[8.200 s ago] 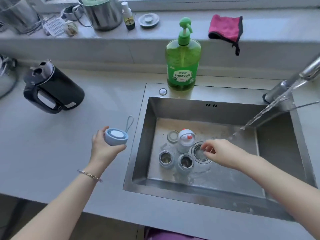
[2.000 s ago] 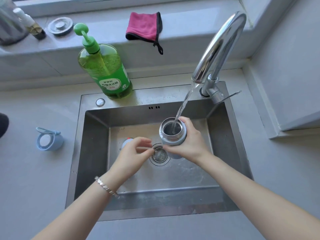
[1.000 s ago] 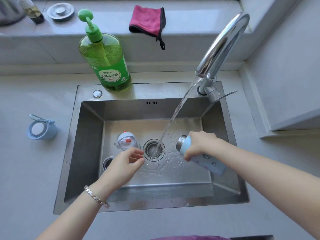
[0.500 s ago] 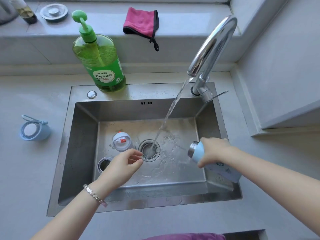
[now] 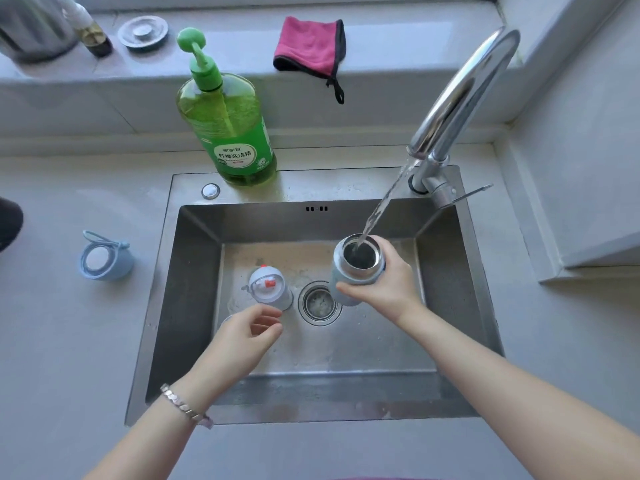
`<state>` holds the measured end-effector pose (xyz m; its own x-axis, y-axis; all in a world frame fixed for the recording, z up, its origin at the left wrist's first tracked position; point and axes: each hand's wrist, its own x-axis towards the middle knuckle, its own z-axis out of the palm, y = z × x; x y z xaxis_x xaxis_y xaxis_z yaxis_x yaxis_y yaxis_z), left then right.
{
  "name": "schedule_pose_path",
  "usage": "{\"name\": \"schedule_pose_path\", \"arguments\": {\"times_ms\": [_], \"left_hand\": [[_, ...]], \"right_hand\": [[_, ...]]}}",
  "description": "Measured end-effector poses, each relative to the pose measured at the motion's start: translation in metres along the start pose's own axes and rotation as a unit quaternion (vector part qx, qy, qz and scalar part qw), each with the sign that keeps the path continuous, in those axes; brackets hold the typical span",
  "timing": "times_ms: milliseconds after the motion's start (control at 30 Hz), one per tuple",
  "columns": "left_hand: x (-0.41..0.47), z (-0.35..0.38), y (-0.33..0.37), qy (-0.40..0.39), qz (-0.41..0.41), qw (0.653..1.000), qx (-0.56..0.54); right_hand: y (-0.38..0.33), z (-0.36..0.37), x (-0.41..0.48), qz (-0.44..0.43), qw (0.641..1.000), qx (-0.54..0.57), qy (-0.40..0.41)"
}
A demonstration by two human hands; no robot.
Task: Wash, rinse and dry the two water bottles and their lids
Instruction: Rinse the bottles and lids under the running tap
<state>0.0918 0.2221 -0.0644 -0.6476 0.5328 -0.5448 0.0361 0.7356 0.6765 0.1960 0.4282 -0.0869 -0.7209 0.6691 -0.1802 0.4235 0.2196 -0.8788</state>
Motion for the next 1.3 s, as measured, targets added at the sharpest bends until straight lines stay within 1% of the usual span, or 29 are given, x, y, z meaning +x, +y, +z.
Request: {"name": "schedule_pose_path", "arguments": {"times_ms": [67,167,233,333,433,567,667,800,900,1000,1033,1100,1233,1300], "left_hand": [[0.002,0.000,0.001,-0.003,-0.002,1.000,0.000],[0.004,0.000,0.005,-0.002,0.001,1.000,0.001],[0.004,0.000,0.007,-0.004,0.002,1.000,0.004],[0.004,0.000,0.008,-0.006,0.000,1.000,0.001],[0.003,-0.001,0.008,-0.010,0.001,1.000,0.001],[0.003,-0.003,0.007,-0.005,0.001,1.000,-0.011],[0.003,-0.004,0.007,-0.007,0.001,1.000,-0.013],[0.003,-0.002,0.010,-0.013,0.004,1.000,-0.010],[0.003,0.000,0.010,-0.016,0.003,1.000,-0.007],[0.003,0.000,0.010,-0.015,0.000,1.000,-0.009],[0.003,0.000,0.011,-0.015,0.002,1.000,-0.011],[0.003,-0.001,0.011,-0.015,0.004,1.000,-0.012],[0.002,-0.002,0.010,-0.015,0.004,1.000,-0.009],[0.002,-0.001,0.010,-0.013,0.004,1.000,-0.005]], "right_hand": [[0.006,-0.009,-0.004,0.006,1.000,-0.015,0.018],[0.008,-0.010,-0.012,0.008,0.999,-0.044,-0.008],[0.003,-0.007,-0.010,0.010,1.000,-0.021,-0.004],[-0.009,-0.004,-0.005,0.022,0.999,-0.004,0.040],[-0.017,0.000,-0.005,0.022,0.999,-0.021,0.009],[-0.018,-0.003,-0.003,0.051,0.998,-0.003,0.048],[-0.020,-0.002,-0.006,0.035,0.999,-0.041,0.000],[-0.020,-0.007,-0.002,0.062,0.997,-0.010,0.048],[-0.023,-0.008,-0.005,0.030,0.999,-0.039,0.003],[-0.023,-0.012,-0.003,0.040,0.999,-0.016,0.028],[-0.022,-0.013,-0.001,0.040,0.999,-0.014,0.027],[-0.022,-0.013,-0.001,0.030,0.999,-0.023,0.000],[-0.017,-0.017,0.003,0.048,0.998,0.023,0.014],[-0.016,-0.017,0.004,0.037,0.999,0.020,-0.028]]}}
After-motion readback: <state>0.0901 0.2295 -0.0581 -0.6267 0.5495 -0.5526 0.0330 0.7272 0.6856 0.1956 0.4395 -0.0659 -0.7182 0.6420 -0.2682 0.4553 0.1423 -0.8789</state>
